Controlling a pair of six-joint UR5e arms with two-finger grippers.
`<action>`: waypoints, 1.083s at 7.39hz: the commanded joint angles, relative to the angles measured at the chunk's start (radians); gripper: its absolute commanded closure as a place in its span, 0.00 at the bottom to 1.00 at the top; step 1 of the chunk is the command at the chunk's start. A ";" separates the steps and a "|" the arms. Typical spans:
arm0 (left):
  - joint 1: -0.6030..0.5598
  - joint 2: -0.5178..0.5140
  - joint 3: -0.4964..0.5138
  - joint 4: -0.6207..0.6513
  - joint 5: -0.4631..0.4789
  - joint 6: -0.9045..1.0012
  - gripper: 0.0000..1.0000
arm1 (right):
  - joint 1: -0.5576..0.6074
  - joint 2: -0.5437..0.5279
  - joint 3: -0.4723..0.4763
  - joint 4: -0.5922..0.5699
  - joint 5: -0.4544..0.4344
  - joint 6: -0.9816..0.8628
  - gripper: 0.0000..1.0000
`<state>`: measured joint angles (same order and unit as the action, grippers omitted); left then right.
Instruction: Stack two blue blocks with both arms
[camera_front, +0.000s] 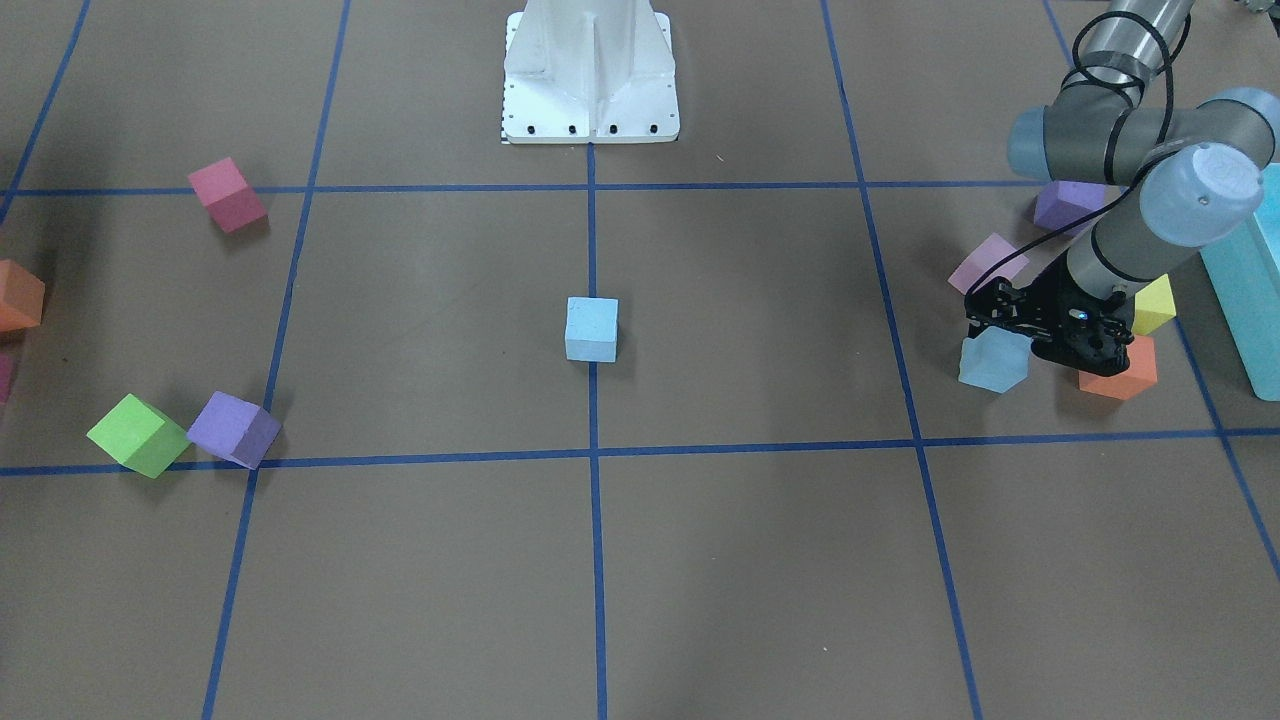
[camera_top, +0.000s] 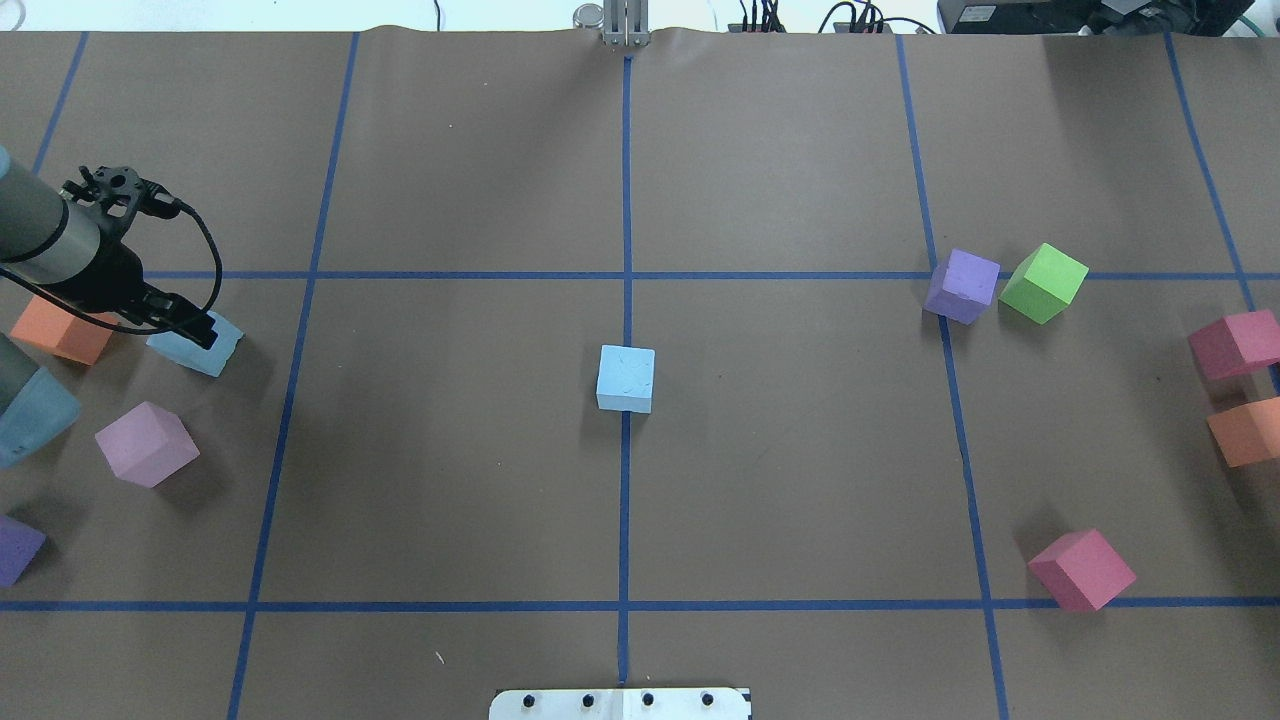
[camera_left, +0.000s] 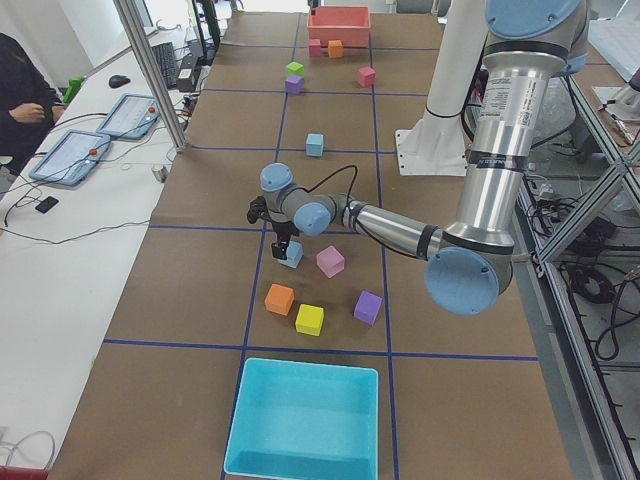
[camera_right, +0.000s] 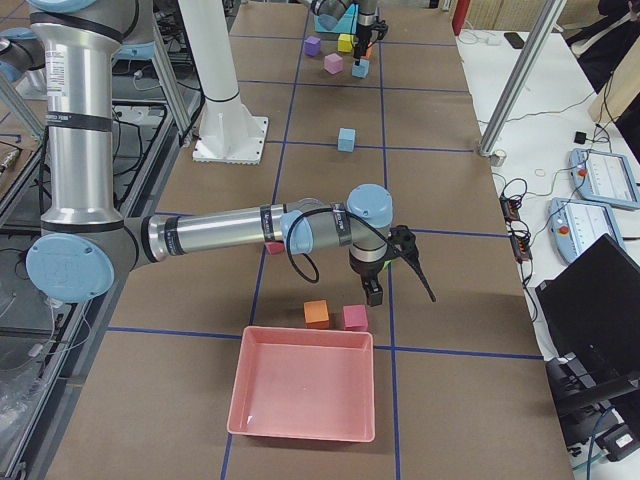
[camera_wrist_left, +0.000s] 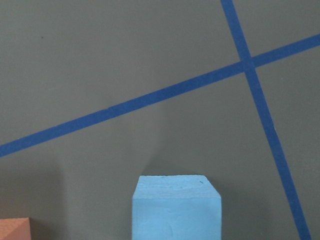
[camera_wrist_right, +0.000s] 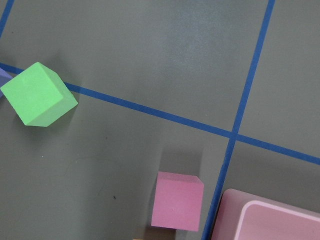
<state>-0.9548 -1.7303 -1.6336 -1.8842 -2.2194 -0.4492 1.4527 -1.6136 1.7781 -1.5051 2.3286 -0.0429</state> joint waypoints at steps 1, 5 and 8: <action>0.010 -0.002 0.012 -0.003 0.001 0.000 0.02 | 0.000 0.001 0.000 -0.001 0.000 0.000 0.00; 0.018 -0.026 0.109 -0.116 0.006 -0.022 0.02 | 0.000 0.008 0.000 -0.001 -0.002 0.002 0.00; 0.021 -0.026 0.118 -0.130 0.006 -0.031 0.07 | 0.000 0.008 0.001 -0.001 0.000 0.002 0.00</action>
<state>-0.9363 -1.7563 -1.5198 -2.0097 -2.2136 -0.4783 1.4527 -1.6061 1.7782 -1.5064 2.3281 -0.0414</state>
